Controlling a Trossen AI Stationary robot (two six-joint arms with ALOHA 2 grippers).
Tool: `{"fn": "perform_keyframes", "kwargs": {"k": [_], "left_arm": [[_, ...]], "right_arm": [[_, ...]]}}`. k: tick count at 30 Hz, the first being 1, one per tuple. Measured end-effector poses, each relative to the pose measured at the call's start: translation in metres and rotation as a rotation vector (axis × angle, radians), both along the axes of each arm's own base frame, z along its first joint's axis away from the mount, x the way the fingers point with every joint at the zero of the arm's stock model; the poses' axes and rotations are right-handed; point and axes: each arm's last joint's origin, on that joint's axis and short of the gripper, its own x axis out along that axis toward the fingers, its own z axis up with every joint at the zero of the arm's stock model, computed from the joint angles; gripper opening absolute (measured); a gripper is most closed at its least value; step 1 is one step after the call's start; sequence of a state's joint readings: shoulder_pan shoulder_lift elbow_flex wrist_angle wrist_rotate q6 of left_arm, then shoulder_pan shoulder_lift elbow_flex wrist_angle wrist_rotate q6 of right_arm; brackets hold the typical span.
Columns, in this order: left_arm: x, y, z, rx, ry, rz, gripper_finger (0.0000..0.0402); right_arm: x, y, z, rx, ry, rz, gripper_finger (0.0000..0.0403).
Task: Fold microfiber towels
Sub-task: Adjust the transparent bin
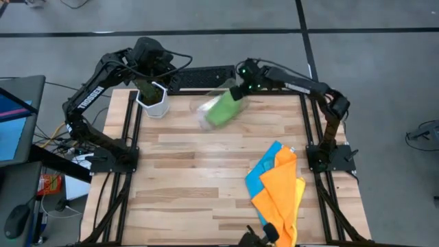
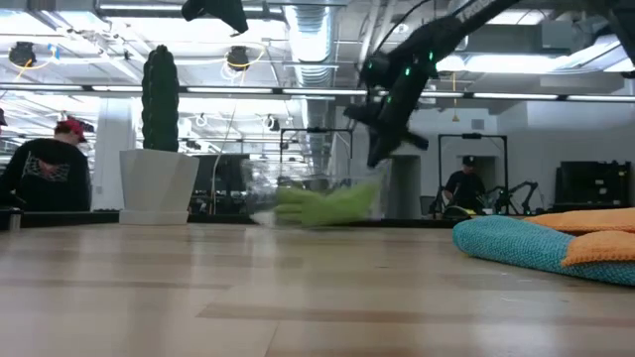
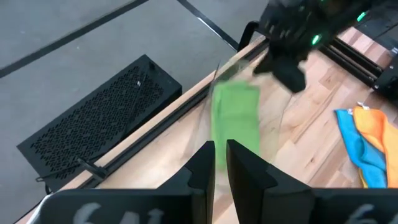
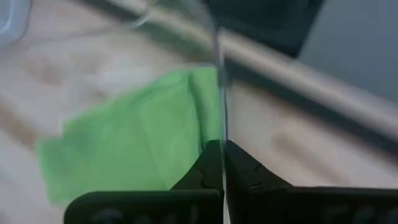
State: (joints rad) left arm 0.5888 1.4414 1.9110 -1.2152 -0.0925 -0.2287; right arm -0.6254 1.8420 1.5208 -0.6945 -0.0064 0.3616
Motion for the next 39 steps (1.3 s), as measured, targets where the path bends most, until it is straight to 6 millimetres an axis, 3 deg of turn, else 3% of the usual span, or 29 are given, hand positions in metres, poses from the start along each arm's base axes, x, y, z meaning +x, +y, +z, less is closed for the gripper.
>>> {"fn": "perform_keyframes", "kwargs": {"k": [5,8,12,16,20,23,27,34,39], "left_arm": [[0.0,0.0,0.0,0.002,-0.001,0.001,0.0032],[0.0,0.0,0.0,0.002,-0.002,0.002,0.0032],[0.0,0.0,0.0,-0.021,-0.023,0.013,0.0032],[0.001,-0.002,0.0,-0.066,-0.05,-0.026,0.0032],[0.003,-0.004,0.0,-0.083,-0.06,-0.043,0.0032],[0.004,-0.005,0.0,-0.085,-0.061,-0.05,0.0032],[0.006,-0.008,0.0,-0.087,-0.061,-0.063,0.0032],[0.01,-0.016,0.0,-0.091,-0.055,-0.099,0.0032],[0.011,-0.021,-0.002,-0.099,-0.036,-0.113,0.0032]], "right_arm": [[-0.002,0.019,0.06,-0.238,0.176,0.042,0.0016],[-0.009,0.025,0.076,-0.247,0.279,0.063,0.0016],[-0.02,0.023,0.087,-0.124,0.258,0.114,0.0016],[-0.034,0.018,0.082,-0.048,0.335,0.072,0.0016],[-0.041,0.01,0.079,0.044,0.29,0.079,0.0016],[-0.04,0.0,0.063,0.115,0.335,0.035,0.0016],[-0.035,-0.009,0.055,0.157,0.275,0.029,0.0016],[-0.028,-0.032,0.021,0.269,0.259,-0.055,0.0016],[-0.015,-0.03,0.012,0.26,0.255,-0.041,0.0076]]}}
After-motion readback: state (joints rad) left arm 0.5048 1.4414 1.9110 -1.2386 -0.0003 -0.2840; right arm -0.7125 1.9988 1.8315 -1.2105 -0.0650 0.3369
